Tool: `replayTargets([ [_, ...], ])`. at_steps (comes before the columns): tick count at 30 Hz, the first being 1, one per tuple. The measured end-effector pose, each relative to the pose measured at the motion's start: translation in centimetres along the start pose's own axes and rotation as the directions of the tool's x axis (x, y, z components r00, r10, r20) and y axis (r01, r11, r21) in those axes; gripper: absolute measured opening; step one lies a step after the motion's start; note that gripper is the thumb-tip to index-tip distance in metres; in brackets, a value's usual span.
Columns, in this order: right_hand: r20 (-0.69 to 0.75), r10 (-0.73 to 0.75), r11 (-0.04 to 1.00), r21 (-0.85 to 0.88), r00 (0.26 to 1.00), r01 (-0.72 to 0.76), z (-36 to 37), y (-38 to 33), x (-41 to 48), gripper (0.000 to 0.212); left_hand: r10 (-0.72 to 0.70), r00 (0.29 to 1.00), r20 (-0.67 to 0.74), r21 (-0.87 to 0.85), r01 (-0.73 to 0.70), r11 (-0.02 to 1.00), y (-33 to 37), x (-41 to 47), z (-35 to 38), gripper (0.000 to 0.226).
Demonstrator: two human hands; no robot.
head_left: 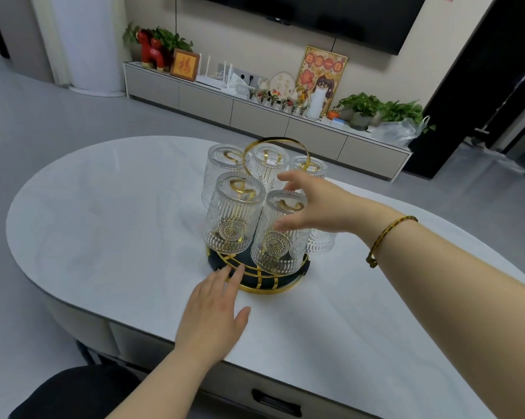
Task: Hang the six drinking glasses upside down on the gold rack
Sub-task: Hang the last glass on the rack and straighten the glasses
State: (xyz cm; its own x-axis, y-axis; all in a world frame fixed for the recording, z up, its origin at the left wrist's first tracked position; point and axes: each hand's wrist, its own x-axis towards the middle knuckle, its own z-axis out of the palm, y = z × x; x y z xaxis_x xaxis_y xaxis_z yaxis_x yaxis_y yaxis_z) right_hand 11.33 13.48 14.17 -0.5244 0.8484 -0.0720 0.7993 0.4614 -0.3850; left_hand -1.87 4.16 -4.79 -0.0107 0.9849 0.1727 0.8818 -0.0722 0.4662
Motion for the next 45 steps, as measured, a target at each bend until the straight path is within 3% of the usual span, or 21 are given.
replayTargets([
  [8,-0.107,-0.051,0.997,-0.056,0.993,0.045,0.6,0.0,-1.3,0.084,-0.003,1.000,-0.010,0.006,0.003,1.000,0.0,0.0,0.0,0.067],
  [22,-0.075,-0.063,0.998,0.006,0.995,0.063,0.0,-0.7,-0.9,0.091,0.000,1.000,-0.014,-0.005,-0.001,1.000,-0.2,0.1,0.1,0.066],
  [28,-0.021,-0.003,0.997,-0.076,1.000,0.002,0.6,-3.0,1.5,0.092,0.005,1.000,-0.013,-0.037,-0.005,0.999,-0.1,0.1,-0.1,0.066],
  [34,-0.086,-0.044,0.994,-0.106,0.995,0.035,1.4,-4.7,2.6,0.076,0.027,0.999,-0.023,-0.054,-0.028,0.998,-0.1,0.1,-0.2,0.066],
  [45,-0.093,-0.044,0.994,-0.105,0.995,0.034,1.5,-4.2,2.7,0.083,0.021,0.999,-0.029,-0.064,-0.023,0.998,0.1,0.0,-0.3,0.066],
])
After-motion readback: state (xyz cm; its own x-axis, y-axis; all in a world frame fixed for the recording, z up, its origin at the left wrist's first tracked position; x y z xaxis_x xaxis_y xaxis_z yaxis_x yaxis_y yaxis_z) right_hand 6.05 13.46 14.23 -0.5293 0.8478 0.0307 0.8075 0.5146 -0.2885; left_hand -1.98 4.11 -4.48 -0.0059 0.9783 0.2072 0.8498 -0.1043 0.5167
